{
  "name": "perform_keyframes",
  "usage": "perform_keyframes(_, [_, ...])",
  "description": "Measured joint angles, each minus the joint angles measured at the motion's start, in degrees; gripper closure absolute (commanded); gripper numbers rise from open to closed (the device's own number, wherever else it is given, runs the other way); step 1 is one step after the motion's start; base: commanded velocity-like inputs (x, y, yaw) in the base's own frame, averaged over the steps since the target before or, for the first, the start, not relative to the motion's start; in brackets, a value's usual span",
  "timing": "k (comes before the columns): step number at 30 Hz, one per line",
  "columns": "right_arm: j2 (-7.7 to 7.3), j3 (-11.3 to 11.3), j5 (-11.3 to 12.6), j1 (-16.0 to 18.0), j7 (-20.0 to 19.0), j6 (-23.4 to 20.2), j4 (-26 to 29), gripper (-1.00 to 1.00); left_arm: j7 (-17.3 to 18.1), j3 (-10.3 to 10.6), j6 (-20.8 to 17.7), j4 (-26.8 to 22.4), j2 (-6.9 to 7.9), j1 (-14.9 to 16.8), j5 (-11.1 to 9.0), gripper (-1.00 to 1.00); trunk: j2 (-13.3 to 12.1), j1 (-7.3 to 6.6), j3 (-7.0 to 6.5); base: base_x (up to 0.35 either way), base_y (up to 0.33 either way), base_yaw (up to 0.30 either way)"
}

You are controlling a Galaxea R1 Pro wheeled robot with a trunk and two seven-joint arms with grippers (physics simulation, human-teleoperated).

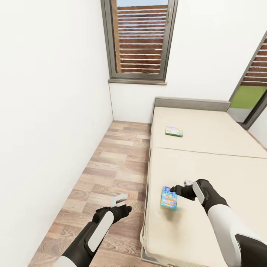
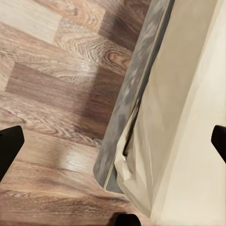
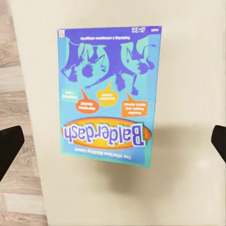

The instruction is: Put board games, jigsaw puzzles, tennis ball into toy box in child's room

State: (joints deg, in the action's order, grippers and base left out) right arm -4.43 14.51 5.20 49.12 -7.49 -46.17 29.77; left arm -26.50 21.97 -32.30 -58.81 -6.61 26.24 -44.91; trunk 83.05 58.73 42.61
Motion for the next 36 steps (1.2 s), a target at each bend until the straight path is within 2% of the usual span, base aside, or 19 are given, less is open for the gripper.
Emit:
perform_keyframes(7, [-0.61,0.07,0.04,0.85,0.00,0.02,0.11,-1.00,-0.01,0.00,0.00,0.00,0.00,0.00,0.00,-1.00,0.00,0.00,0.65,0.000,0.000,0.000])
perform_keyframes(19, [-2.72,0.29,0.11,2.84,-0.46,0.04,0.05,-1.00,-0.05,0.00,0.00,0.00,0.00,0.00,0.02,-1.00,0.00,0.00,1.78,0.000,0.000,0.000])
perform_keyframes(36, [-3.31,0.33,0.07,4.16,-4.30,0.14,-0.17,-1.00,-0.05,0.00,0.00,0.00,0.07,0.00,0.06,-1.00,0.00,0.00,3.37,0.000,0.000,0.000])
